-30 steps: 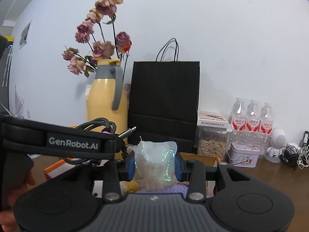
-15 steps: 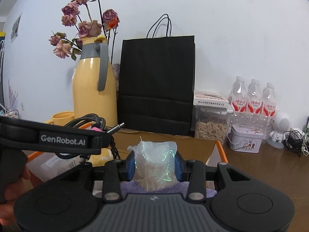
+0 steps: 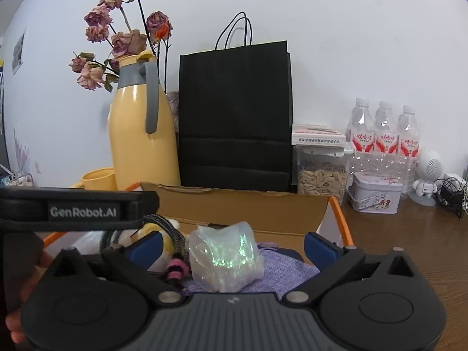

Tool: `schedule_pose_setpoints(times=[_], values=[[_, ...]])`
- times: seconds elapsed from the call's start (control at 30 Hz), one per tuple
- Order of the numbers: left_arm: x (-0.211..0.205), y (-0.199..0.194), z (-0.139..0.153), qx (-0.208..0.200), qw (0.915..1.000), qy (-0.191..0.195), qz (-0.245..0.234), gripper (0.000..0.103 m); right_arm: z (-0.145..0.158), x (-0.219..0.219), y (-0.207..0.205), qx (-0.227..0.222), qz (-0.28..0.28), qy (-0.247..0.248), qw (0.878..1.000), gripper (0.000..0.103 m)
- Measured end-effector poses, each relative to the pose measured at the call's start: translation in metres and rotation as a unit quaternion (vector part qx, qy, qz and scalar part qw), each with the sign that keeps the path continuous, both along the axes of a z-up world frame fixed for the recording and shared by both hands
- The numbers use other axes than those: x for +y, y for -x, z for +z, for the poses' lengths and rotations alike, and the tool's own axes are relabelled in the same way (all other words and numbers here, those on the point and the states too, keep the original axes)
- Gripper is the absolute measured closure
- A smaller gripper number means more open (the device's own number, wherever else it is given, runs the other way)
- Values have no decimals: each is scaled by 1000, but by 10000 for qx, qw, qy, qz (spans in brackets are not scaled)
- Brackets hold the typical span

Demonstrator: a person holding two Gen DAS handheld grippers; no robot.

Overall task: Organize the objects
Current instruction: 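Carry the cable and plastic bag into the box and open both grippers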

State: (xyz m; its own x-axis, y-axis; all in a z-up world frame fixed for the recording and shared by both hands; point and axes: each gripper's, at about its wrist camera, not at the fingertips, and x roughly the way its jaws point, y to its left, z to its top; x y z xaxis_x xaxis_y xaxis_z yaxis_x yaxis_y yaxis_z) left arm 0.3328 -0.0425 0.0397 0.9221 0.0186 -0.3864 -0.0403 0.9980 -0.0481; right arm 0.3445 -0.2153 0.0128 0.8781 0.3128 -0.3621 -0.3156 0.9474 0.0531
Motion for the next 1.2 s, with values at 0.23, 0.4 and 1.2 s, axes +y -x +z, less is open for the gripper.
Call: schedule_pose_setpoints(times=[0.23, 0.4, 1.2], values=[[6, 8, 4, -116, 9999, 116, -26, 0, 0, 0, 2, 151, 77, -99, 9998, 0], [11, 18, 11, -171, 9997, 194, -16, 0, 5, -3, 7, 133, 14, -169, 9998, 0], [34, 110, 13, 19, 9998, 103, -193, 0, 28, -3, 88, 133, -39, 557, 9984, 0]])
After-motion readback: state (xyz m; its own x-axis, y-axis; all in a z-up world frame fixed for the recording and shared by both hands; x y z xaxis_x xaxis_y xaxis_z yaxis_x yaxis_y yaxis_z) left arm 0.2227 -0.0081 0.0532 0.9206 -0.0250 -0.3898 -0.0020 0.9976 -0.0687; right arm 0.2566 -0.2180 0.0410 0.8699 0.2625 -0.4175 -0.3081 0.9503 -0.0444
